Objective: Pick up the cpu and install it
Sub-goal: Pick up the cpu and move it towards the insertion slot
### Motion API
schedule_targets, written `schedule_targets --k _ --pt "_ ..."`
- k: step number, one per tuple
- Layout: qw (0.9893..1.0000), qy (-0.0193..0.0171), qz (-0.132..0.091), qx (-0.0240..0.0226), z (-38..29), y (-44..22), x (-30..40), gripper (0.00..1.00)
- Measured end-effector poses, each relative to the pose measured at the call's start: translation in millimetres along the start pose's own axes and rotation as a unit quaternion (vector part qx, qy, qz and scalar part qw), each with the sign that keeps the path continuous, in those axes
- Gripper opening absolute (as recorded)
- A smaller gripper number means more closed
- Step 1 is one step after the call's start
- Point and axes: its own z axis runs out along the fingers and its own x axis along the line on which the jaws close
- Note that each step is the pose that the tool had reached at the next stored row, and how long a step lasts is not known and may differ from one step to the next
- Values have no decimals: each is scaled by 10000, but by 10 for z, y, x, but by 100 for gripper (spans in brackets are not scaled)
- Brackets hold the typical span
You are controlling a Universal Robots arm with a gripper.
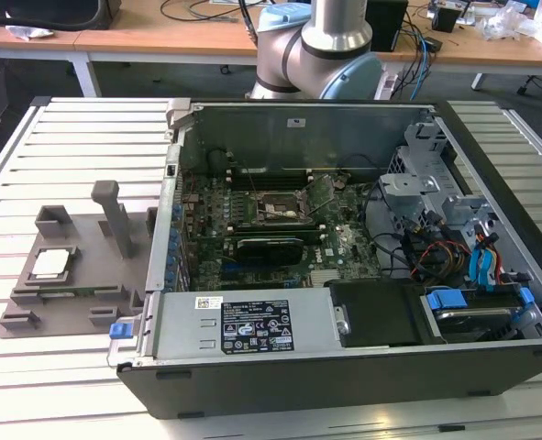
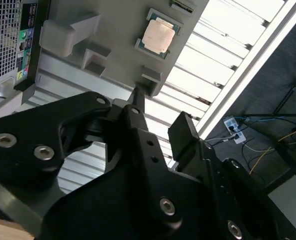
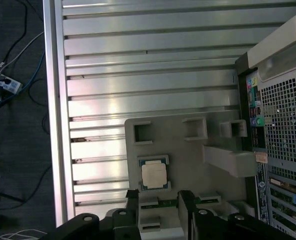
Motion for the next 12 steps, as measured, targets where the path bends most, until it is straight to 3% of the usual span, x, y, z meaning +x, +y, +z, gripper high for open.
schedule_targets --k 2,7,10,12 --pt "10000 0 0 0 0 0 1 60" --pt "10000 0 -10 18 17 -1 2 60" --pt "9997 4 -223 66 33 -2 4 60" --pt "9993 10 -369 64 34 -2 1 60"
